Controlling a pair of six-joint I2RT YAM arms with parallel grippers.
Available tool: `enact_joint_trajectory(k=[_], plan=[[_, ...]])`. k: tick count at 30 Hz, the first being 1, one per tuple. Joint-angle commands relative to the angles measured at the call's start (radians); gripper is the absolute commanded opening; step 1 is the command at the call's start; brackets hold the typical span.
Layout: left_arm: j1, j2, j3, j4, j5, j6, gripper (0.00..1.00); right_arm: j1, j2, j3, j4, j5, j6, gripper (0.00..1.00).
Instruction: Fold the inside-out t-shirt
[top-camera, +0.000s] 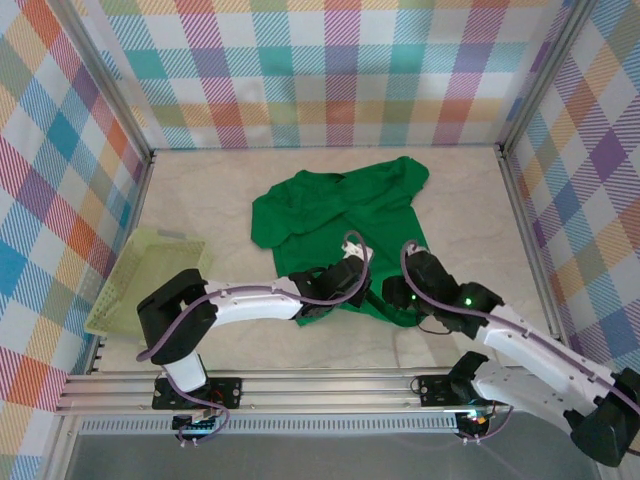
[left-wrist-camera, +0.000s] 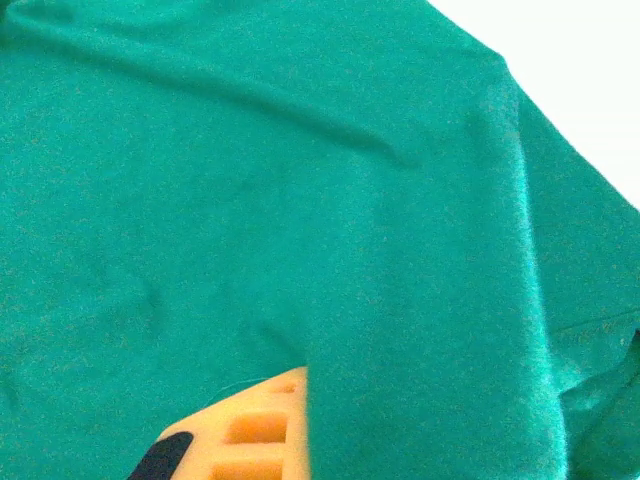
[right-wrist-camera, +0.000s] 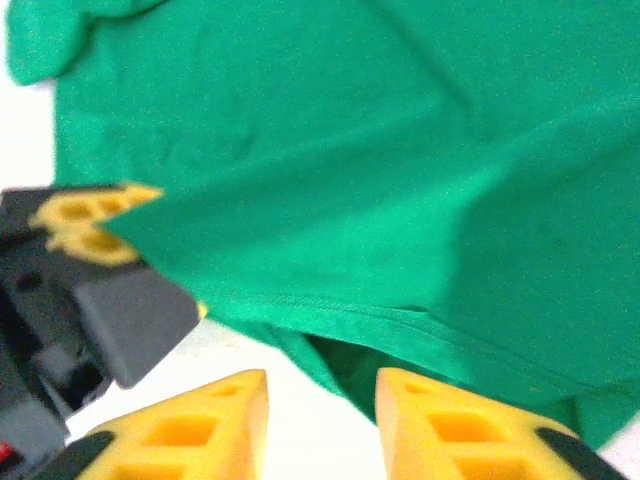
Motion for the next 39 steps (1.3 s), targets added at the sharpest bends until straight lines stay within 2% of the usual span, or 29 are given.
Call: enact_joint_trajectory(k=[1,4,8,12,17,33,39], plan=[[0.033,-0.057,0.033,-0.016,0.050,-0.007,0.01,0.053,-0.050,-0.116,0.167,-0.111,-0.001,0.44],[0.053,-0.068,0.051,-0.029,0.079,0.005,0.01,0.104,-0.053,-0.194,0.274,-0.117,0.016,0.47],[0.060,-0.063,0.084,-0.052,0.100,0.020,0.01,0.161,0.000,-0.256,0.437,-0.047,0.009,0.46],[0.067,-0.070,0.109,-0.069,0.122,0.023,0.04,0.169,0.048,-0.367,0.714,0.010,-0.054,0.41],[0.082,-0.064,0.147,-0.095,0.157,0.018,0.05,0.184,0.131,-0.407,0.916,0.053,-0.180,0.40],[0.112,-0.105,0.200,-0.119,0.212,0.041,0.08,0.186,0.481,-0.374,1.229,0.132,-0.315,0.42],[0.112,-0.135,0.190,-0.131,0.214,0.053,0.09,0.135,0.549,-0.326,1.177,0.129,-0.307,0.41]])
